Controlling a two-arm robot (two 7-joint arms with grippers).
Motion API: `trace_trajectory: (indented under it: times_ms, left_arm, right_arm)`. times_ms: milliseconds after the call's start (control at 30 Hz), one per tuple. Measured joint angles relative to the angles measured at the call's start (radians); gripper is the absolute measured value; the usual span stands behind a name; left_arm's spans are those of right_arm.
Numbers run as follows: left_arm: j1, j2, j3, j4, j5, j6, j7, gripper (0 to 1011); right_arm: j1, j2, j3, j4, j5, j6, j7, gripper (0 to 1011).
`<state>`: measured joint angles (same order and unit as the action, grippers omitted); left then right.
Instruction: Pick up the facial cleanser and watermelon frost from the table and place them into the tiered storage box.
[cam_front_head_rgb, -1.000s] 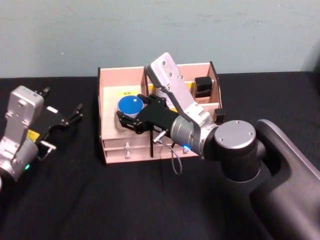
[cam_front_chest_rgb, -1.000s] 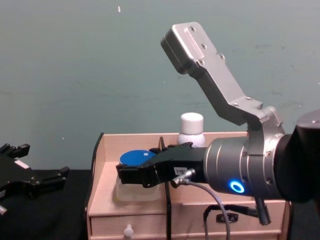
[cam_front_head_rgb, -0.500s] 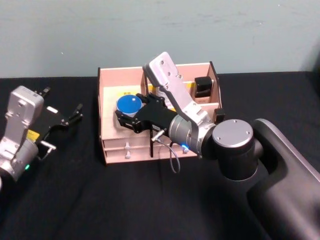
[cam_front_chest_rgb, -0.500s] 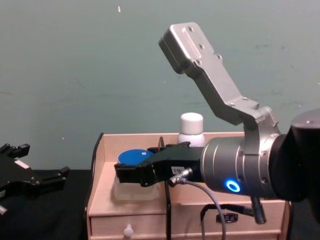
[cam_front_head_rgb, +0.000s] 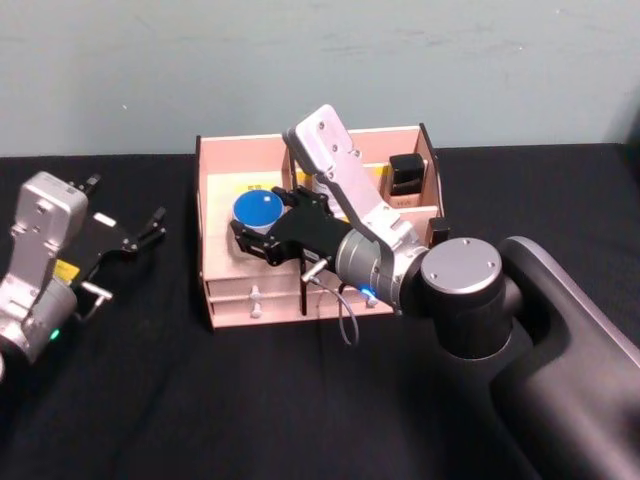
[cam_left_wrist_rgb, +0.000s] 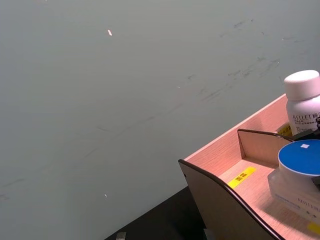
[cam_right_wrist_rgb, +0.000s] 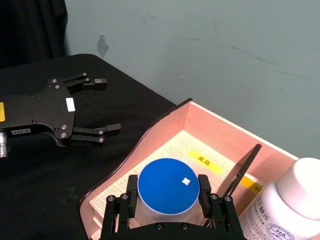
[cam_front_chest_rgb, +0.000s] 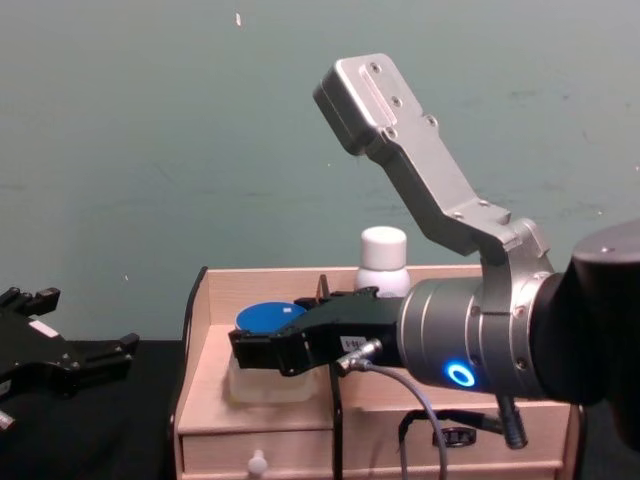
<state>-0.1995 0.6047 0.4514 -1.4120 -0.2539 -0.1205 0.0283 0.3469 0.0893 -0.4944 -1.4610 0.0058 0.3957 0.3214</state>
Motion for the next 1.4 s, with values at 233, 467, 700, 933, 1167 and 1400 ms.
trace_trajectory:
  times_ms: [233,467,700,933,1167,1400]
  left_arm:
    - [0.000,0.000,0.000,0.000,0.000,0.000,0.000,1001]
    - [0.000,0.000,0.000,0.000,0.000,0.000,0.000,1001]
    - [0.000,0.000,0.000,0.000,0.000,0.000,0.000,1001]
    - [0.000,0.000,0.000,0.000,0.000,0.000,0.000,1001]
    - [0.000,0.000,0.000,0.000,0.000,0.000,0.000,1001]
    - [0.000,0.000,0.000,0.000,0.000,0.000,0.000,1001]
  right_arm:
    - [-0.001,0.001,0.000,-0.001,0.000,0.001,0.000,865]
    - [-0.009,-0.002,0.011,-0.009,0.000,-0.018,-0.011,1002]
    - [-0.040,0.003,0.025,-0.061,-0.011,-0.109,-0.041,1002]
    - [-0.096,0.025,0.044,-0.155,-0.042,-0.208,-0.088,1002]
    - [-0.179,0.042,0.096,-0.256,-0.133,-0.295,-0.218,1002]
    - [-0.246,0.048,0.193,-0.318,-0.176,-0.323,-0.322,1002]
